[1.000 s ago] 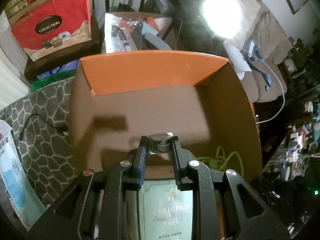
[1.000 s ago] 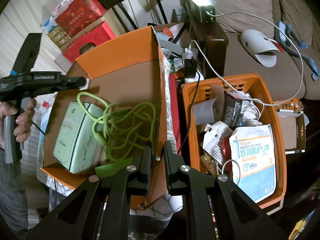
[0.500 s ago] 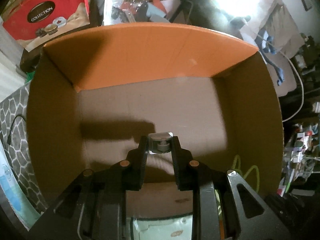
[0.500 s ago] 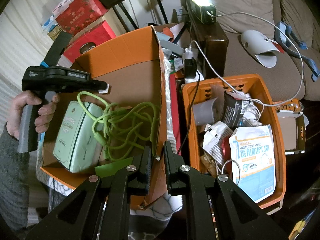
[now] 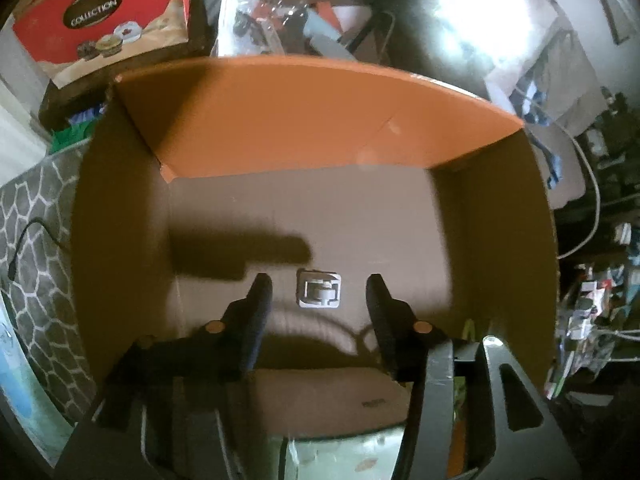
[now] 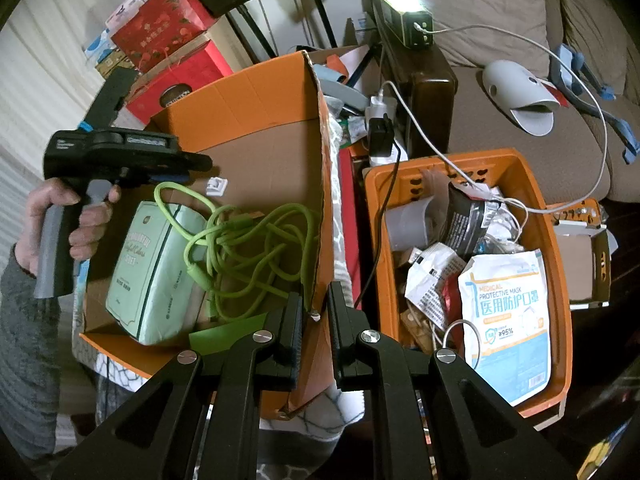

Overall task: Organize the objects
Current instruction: 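Open the left gripper to release the clip on the box floor, then move the left tool to the small white square piece by the mask bag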

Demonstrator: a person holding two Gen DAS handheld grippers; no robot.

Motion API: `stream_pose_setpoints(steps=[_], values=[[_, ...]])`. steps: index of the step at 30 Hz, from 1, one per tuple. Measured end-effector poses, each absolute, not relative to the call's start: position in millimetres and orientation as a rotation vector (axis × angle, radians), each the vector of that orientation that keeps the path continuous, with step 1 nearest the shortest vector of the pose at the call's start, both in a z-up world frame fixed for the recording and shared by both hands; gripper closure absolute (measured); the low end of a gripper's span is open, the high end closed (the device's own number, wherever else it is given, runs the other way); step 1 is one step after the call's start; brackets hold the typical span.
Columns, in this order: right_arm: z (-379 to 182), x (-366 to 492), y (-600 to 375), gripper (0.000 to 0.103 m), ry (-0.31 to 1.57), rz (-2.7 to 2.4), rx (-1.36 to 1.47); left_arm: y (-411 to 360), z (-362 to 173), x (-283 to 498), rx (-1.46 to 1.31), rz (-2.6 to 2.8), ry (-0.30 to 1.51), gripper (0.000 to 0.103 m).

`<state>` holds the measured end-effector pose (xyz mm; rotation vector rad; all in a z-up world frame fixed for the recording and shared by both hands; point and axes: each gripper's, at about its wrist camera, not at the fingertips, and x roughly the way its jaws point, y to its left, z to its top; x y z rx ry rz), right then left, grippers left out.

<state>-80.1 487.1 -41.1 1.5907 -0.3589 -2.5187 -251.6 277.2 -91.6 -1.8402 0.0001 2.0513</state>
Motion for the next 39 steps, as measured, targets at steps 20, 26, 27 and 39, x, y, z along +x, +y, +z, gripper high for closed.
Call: stream_pose_setpoints(steps=[20,26,27,39], values=[[-41.4,-80.7,485.7,0.092,-0.368,-2.517,1.591,268.0,-16.5,-214.9,-1.625,2.158,-0.031,0.008],[-41.5,-80.7,485.0,0.092,-0.37,-2.517,1.59,258.1,-4.9,-201.1,-1.595,2.192,0.024,0.006],[-41.5,-80.8,485.9,0.092,-0.369,-2.516,1.591,256.4,-3.9,-198.6,-1.596,2.187,0.028,0.006],[-41.4,-80.9,486.1,0.092,-0.37,-2.515,1.59,229.2,9.4,-176.2,-1.531,2.291,0.109,0.002]])
